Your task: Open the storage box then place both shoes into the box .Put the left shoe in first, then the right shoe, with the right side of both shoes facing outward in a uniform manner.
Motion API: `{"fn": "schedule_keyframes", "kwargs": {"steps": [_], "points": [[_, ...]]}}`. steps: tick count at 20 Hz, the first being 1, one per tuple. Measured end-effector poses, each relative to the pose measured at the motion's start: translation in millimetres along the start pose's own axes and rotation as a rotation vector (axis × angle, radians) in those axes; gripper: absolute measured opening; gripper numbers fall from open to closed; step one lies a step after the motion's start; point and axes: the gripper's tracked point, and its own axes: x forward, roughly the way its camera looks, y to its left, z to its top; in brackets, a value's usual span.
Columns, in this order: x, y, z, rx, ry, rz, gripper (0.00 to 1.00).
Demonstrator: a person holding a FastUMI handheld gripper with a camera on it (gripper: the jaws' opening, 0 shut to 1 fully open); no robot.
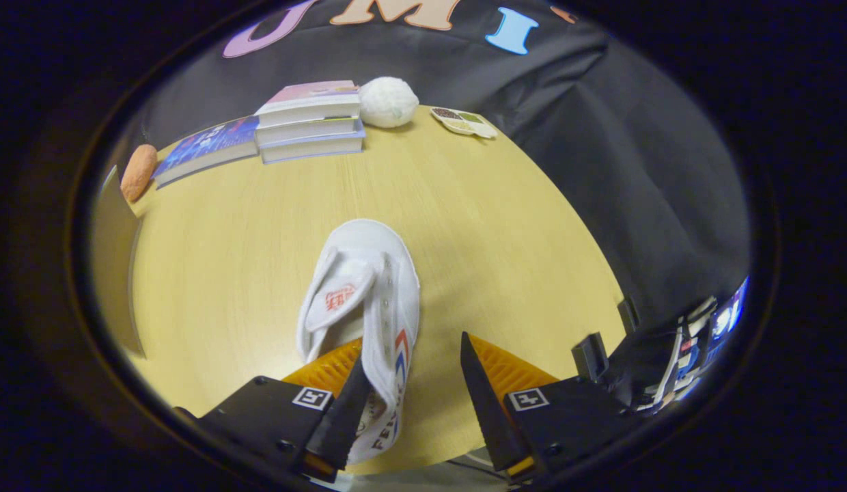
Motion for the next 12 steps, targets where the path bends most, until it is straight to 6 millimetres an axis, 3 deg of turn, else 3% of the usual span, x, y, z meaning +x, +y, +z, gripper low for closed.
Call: {"fn": "schedule_keyframes", "kwargs": {"steps": [5, 9, 12], "points": [[24, 9, 9, 0.007, 0.001, 0.063, 0.72], [23, 13, 8, -0.009, -0.011, 0.060, 0.69], [24, 15, 8, -0.024, -0.002, 0.071, 0.62]]}}
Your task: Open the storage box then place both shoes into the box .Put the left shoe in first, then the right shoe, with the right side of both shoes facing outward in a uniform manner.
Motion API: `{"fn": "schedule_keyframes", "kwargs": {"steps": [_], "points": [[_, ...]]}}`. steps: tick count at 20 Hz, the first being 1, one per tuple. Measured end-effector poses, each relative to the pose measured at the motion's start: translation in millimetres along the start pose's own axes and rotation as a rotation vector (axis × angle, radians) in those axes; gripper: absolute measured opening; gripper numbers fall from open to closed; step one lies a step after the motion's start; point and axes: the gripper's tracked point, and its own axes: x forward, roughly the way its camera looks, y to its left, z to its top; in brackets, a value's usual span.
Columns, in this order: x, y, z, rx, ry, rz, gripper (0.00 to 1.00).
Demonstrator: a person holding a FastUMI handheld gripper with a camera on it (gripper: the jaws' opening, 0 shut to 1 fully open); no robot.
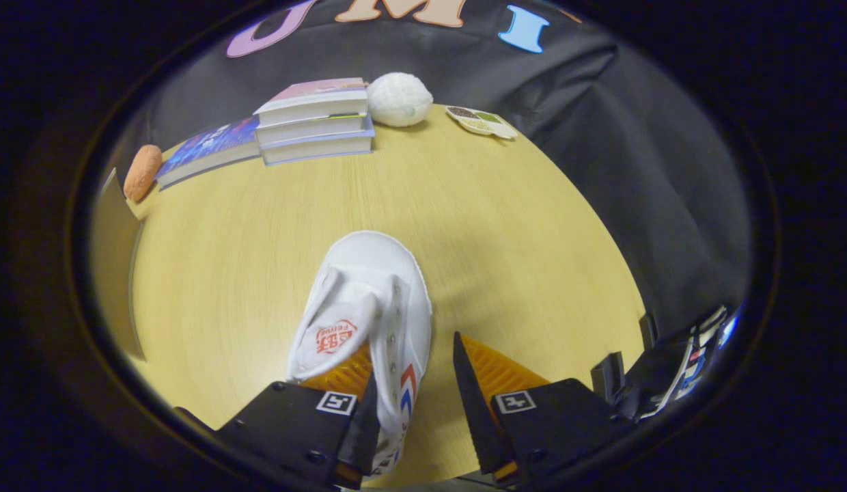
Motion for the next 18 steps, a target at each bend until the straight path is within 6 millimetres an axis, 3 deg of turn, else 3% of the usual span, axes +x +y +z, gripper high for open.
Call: {"fn": "schedule_keyframes", "kwargs": {"steps": [1, 2, 3, 4, 6, 7, 12, 18], "points": [[1, 6, 0, 0.016, -0.003, 0.024, 0.59], [1, 14, -5, 0.041, 0.006, 0.049, 0.49], [6, 13, 1, 0.050, -0.015, 0.031, 0.39], [-3, 11, 0, 0.057, -0.012, 0.010, 0.28], [8, 7, -5, 0.010, -0.007, -0.048, 0.13], [2, 4, -4, -0.028, -0.011, -0.061, 0.05], [-3, 6, 2, -0.037, -0.051, -0.118, 0.05], [-22, 15, 19, -0.167, -0.111, -0.198, 0.03]]}}
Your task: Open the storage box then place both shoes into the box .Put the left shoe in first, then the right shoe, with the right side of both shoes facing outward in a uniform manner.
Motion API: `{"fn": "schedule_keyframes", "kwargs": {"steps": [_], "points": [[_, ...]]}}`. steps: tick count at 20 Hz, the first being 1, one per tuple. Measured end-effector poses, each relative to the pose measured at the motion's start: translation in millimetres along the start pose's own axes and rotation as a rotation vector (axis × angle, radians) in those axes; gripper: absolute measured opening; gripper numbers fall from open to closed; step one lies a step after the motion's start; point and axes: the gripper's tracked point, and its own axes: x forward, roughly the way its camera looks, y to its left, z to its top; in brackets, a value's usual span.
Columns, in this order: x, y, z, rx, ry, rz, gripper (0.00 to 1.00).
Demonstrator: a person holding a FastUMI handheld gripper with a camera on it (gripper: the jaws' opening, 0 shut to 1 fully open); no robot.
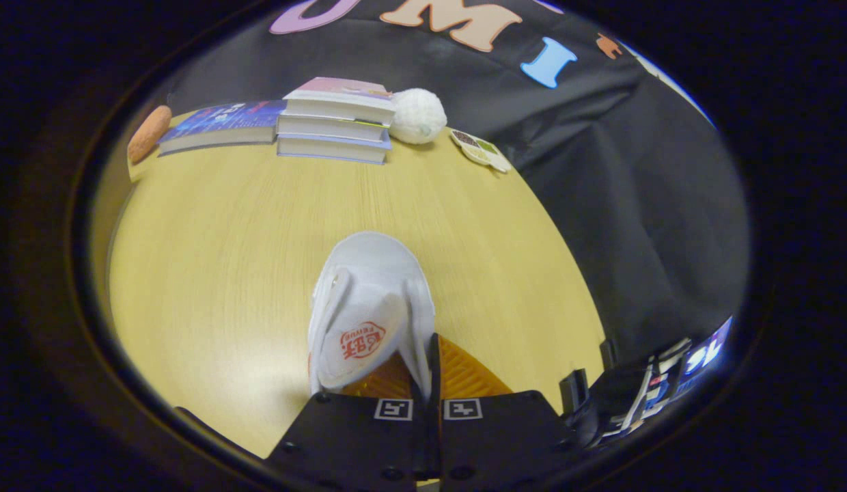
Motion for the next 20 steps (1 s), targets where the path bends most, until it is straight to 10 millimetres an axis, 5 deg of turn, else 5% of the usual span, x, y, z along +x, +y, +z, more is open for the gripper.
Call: {"fn": "schedule_keyframes", "kwargs": {"steps": [5, 11, 16, 20], "points": [[-41, -12, 41, -0.046, -0.072, -0.117, 0.03], [-129, -11, 136, -0.015, -0.264, -0.152, 0.02], [-219, 17, 220, 0.038, -0.456, -0.094, 0.02], [-285, 63, 266, 0.052, -0.592, -0.007, 0.02]]}}
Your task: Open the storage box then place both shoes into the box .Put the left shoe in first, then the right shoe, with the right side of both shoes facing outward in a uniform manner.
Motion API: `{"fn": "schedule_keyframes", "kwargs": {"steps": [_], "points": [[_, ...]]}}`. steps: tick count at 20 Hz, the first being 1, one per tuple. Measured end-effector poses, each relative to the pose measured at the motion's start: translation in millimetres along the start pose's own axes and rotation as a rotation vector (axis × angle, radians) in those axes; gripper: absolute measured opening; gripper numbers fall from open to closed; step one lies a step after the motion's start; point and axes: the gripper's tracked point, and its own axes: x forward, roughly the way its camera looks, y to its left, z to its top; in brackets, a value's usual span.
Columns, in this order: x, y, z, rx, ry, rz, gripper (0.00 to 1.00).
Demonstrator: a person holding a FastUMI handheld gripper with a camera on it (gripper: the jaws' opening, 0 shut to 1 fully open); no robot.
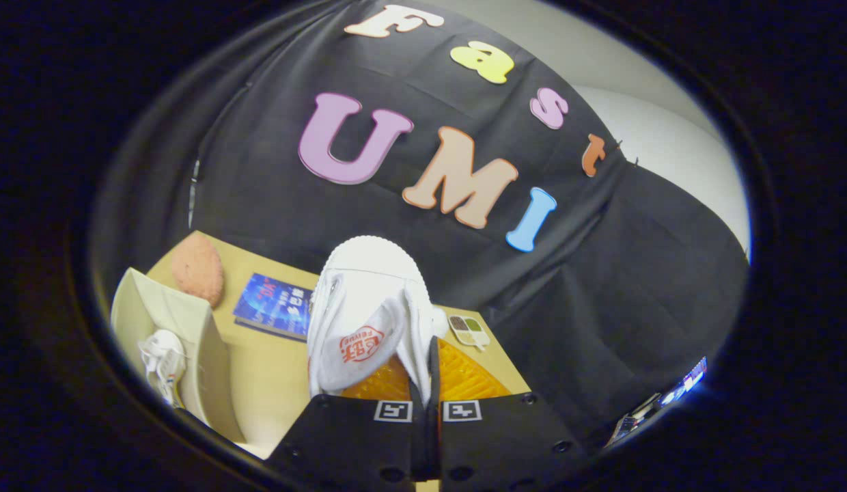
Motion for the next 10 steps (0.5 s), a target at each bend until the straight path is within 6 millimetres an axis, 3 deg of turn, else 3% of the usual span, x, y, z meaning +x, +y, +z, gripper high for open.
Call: {"fn": "schedule_keyframes", "kwargs": {"steps": [3, 5, 8, 10], "points": [[-22, 48, 28, 0.053, -0.055, 0.109, 0.02], [-42, 86, 35, 0.087, -0.067, 0.192, 0.02], [-66, 140, 35, 0.116, -0.055, 0.303, 0.02], [-79, 164, 24, 0.131, -0.024, 0.359, 0.02]]}}
